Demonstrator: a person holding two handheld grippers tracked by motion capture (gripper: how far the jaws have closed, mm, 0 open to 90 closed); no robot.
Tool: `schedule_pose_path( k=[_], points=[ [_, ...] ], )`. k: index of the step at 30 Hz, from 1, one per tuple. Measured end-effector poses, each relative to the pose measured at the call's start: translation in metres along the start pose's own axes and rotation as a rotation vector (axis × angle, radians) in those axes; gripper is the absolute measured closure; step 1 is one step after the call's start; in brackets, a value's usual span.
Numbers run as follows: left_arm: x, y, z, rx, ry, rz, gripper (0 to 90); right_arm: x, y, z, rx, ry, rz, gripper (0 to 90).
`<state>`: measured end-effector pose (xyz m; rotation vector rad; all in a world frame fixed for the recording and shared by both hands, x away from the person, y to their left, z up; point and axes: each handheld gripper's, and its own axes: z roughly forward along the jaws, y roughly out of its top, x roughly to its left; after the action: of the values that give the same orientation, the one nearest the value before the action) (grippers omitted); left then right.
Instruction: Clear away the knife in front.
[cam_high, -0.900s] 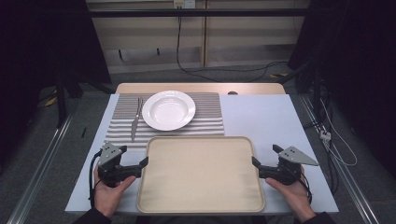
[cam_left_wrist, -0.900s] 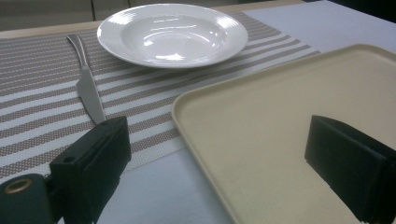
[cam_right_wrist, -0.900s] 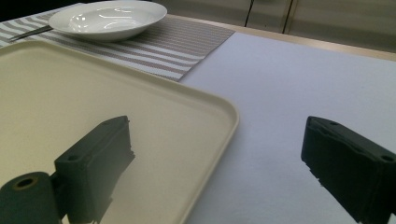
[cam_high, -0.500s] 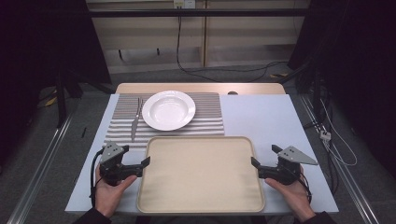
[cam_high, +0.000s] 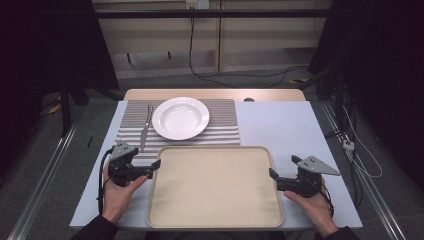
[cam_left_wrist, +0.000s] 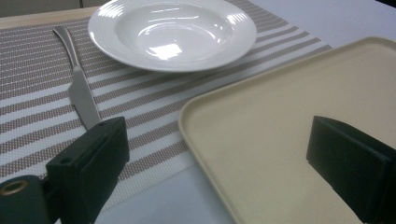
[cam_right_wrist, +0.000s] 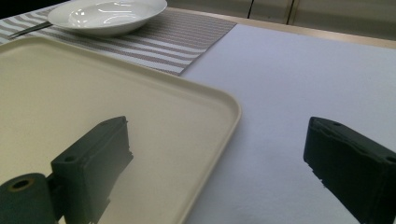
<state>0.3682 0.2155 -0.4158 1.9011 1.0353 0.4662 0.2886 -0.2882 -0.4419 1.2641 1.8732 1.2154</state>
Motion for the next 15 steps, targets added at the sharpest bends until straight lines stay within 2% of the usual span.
schedule_pose_path(
  k=[2,3,4,6,11,15],
  points=[
    [0.004,0.004,0.003,0.0,0.008,-0.006,6.8,-0.001,0.0,0.0,0.002,-0.007,-0.002,7.2],
    [0.006,0.006,0.004,-0.005,0.008,-0.01,11.3,-0.001,0.001,-0.001,0.003,-0.011,0.001,7.3],
    [0.008,0.008,0.005,-0.006,0.009,-0.007,11.3,-0.001,0.001,-0.001,0.003,-0.011,0.001,7.3],
    [0.012,0.012,0.007,-0.006,0.037,0.001,9.9,-0.002,-0.001,-0.002,0.002,-0.014,-0.01,7.3],
    [0.027,0.026,0.012,-0.006,0.085,0.01,10.9,0.0,-0.002,-0.003,0.016,-0.003,-0.014,7.3],
    [0.034,0.031,0.016,-0.009,0.099,0.003,13.1,0.001,-0.004,-0.004,0.032,0.018,-0.006,7.4]
  ],
)
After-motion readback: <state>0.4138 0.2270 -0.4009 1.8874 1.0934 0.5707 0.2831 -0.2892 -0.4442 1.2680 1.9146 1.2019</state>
